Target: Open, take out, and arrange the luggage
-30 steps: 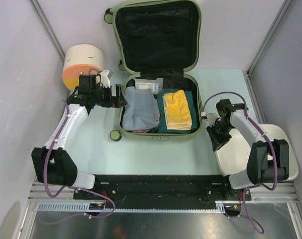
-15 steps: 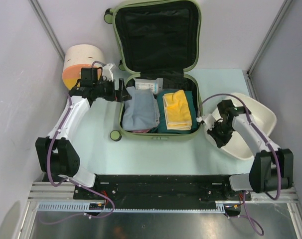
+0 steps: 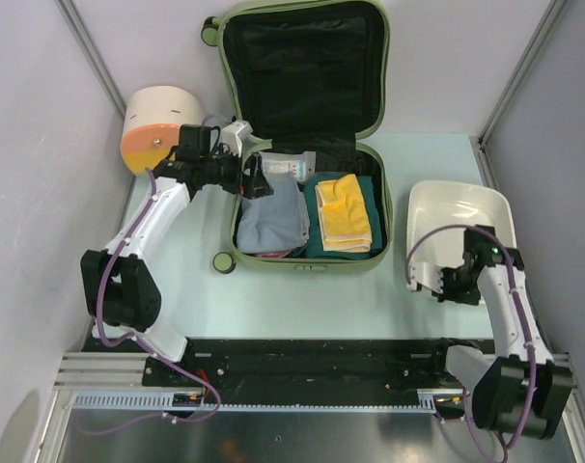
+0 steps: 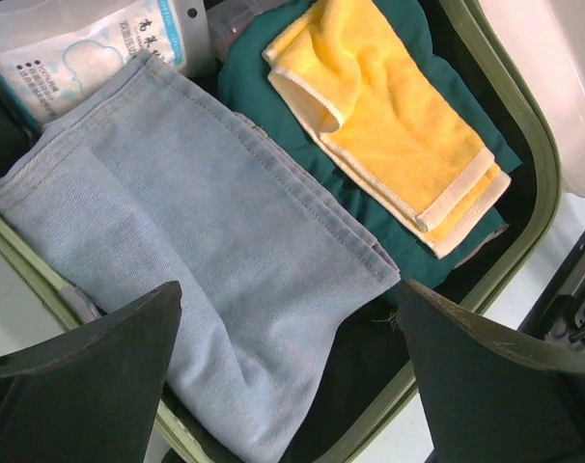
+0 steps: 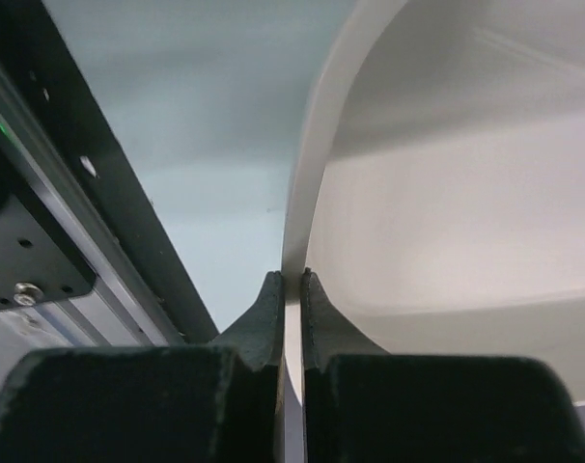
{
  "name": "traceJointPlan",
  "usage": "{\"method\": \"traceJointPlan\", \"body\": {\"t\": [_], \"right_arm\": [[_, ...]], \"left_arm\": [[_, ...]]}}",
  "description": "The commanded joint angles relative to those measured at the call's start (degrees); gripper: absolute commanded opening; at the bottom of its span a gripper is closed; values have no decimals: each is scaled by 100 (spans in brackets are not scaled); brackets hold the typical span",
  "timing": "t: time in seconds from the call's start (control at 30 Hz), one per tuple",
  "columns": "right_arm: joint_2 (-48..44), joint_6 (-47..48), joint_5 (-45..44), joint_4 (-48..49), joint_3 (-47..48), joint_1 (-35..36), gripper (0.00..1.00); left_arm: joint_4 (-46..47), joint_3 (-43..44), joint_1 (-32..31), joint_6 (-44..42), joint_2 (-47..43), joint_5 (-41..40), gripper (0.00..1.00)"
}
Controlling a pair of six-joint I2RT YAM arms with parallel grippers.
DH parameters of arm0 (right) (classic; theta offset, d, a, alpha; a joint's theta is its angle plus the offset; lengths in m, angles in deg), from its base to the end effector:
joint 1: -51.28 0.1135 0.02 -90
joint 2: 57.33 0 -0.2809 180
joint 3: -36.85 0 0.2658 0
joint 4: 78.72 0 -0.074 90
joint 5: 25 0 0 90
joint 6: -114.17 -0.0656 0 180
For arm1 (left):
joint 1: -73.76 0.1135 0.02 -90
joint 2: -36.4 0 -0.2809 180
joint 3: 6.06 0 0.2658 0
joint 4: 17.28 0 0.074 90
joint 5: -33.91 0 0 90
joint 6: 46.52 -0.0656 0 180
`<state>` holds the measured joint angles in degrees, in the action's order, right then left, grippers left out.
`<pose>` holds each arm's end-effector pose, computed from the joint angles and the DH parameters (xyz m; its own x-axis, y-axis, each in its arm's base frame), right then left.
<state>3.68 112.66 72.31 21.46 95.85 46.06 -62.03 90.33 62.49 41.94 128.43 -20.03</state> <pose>0.1693 -0.0071 0.2122 -0.0982 -0.9867 -0.1296 -0.9835 0.1161 -0.1387 0.3766 -0.1144 0.3321 -0.6192 0.1455 -0.7716 0.6145 0.7015 -0.3608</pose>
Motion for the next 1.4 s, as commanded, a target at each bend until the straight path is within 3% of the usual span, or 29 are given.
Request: {"method": "traceJointPlan", "body": {"t": [0.0, 0.07, 0.2, 0.23, 0.43, 0.57, 0.6, 0.7, 0.8, 0.93, 0.97, 1.07, 1.2, 1.37], "right_arm": [[-537, 2496, 112, 190, -376, -761, 0], [-538, 2875, 374, 332, -377, -911, 4], [-669, 2763, 534, 631, -342, -920, 80], [-800, 2683, 535, 632, -307, -920, 83], [-838, 1621, 1113, -492, 922, -964, 91], [-513, 94, 2273, -503, 1845, -842, 94], [-407, -1207, 2318, 20, 1995, -676, 94], [207, -3968, 2064, 1385, 2452, 168, 91], [1068, -6141, 2134, 2396, 3006, 801, 85], [2246, -7640, 1941, 3136, 3630, 1452, 75], [2448, -7914, 1958, 3215, 3805, 1557, 69], [2985, -8645, 1730, 3451, 3825, 1786, 63], [3250, -9077, 1326, 3742, 3658, 1884, 63], [3855, -9227, 1132, 4260, 3675, 1910, 64]], "left_arm": [[129, 313, -313, -531, 148, 148, 97], [129, 313, -437, -558, 245, 112, 97], [121, 313, -718, -637, 351, 34, 97], [129, 322, -745, -646, 377, 16, 97], [260, 454, -763, -567, 439, 42, 97], [507, 358, -763, -680, 290, 288, 96], [690, 288, -780, -724, 237, 419, 96], [1592, -256, -885, -778, -88, 569, 95], [2891, -1091, -1096, -707, -562, 561, 93], [4277, -1796, -1228, -487, -740, 638, 91], [4286, -1674, -1281, -557, -504, 596, 89], [4260, -1129, -1518, -628, -90, 289, 85], [4251, -715, -1607, -400, 376, 25, 82], [4243, -952, -1554, -268, 263, -274, 83]]}}
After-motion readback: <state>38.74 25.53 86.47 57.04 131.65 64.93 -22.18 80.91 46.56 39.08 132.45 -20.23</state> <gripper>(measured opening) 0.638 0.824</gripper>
